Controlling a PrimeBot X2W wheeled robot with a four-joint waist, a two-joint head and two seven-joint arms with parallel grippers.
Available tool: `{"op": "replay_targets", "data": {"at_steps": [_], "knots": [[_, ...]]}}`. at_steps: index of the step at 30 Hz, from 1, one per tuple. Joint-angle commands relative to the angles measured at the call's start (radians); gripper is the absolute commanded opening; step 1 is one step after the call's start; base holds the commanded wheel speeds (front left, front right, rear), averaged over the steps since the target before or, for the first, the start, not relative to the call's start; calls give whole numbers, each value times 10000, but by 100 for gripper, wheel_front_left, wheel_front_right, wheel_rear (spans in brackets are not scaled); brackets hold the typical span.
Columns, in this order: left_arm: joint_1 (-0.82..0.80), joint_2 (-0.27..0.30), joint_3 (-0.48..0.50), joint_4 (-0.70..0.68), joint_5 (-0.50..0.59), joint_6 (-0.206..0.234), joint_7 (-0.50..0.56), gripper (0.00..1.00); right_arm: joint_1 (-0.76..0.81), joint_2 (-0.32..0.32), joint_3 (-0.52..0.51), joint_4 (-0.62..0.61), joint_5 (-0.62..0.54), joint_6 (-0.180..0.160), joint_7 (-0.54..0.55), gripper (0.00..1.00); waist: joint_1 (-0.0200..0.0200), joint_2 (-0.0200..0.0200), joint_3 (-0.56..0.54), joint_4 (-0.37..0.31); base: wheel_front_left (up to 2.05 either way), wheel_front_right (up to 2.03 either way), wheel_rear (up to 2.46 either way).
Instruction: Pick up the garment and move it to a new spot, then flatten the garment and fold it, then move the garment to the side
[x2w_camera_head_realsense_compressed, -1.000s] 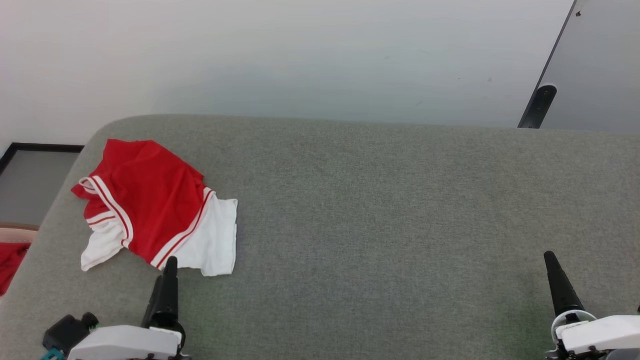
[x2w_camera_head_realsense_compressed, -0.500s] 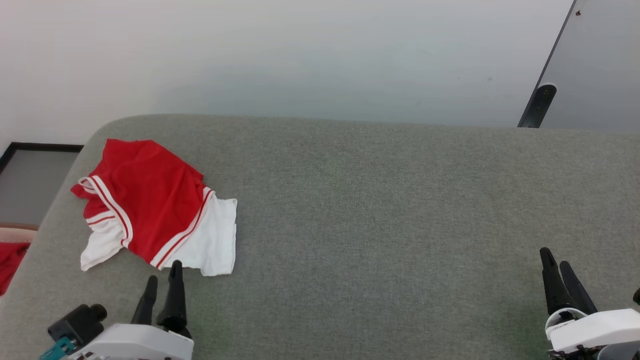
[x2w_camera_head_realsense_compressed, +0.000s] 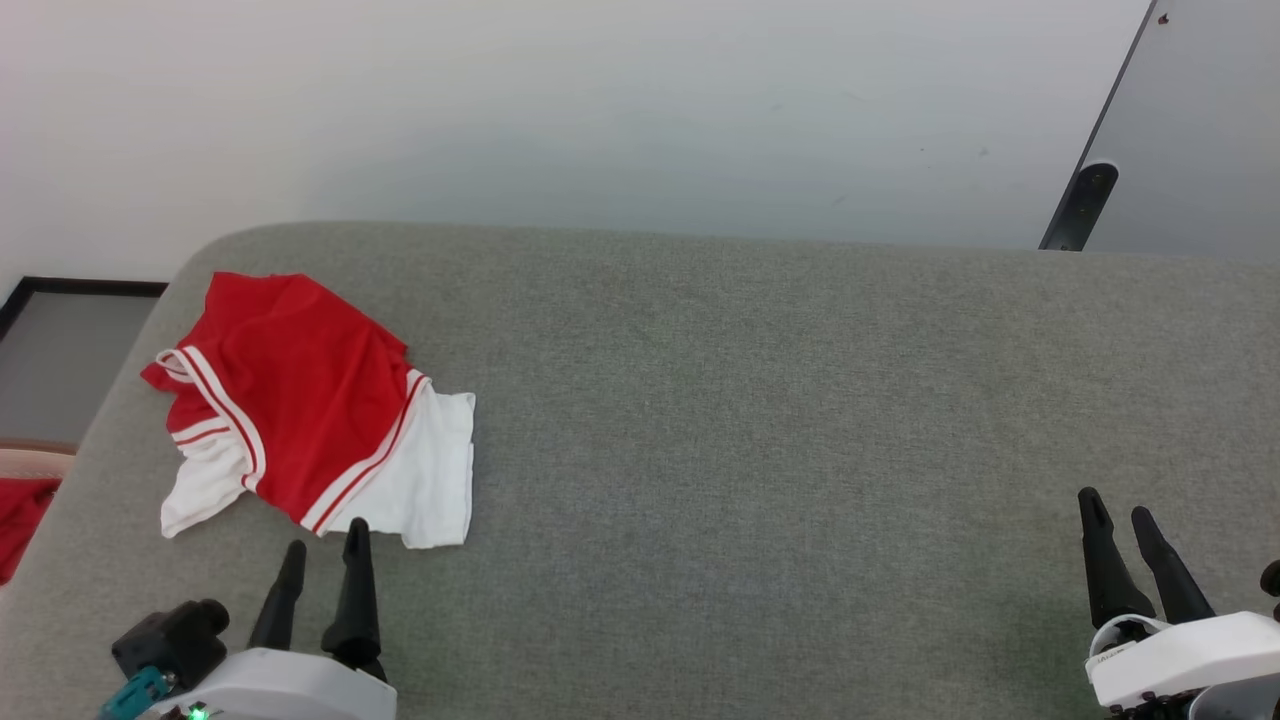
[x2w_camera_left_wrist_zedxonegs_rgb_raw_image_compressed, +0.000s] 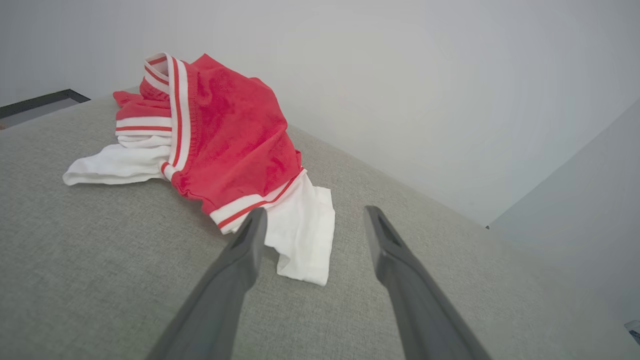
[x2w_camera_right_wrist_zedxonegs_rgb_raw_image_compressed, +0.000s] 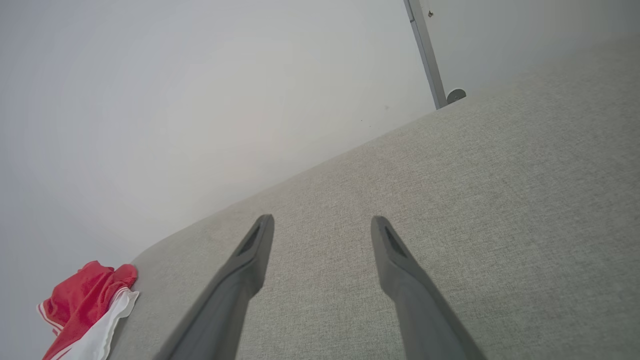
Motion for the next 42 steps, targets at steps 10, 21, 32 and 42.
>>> {"op": "replay_targets", "data": {"at_steps": [10, 21, 32, 42], "knots": [[-78, 219, -160, -200, 1380, 122, -353, 100, -84, -185, 120, -165, -1243, 6, -297, 100, 0, 0, 56, -22, 0, 0, 0], [26, 246, -165, -408, 2224, 160, -606, 100, -72, -273, 149, -210, -2136, 7, -500, 100, 0, 0, 127, -47, 0, 0, 0], [107, 176, -43, -307, 2815, -122, -846, 100, -41, -264, 84, -263, -2828, 8, -770, 100, 0, 0, 182, -92, 0, 0, 0], [161, 163, 54, -220, 3537, -263, -1052, 100, 64, -190, 75, -286, -2975, 9, -998, 100, 0, 0, 195, -146, 0, 0, 0]]}}
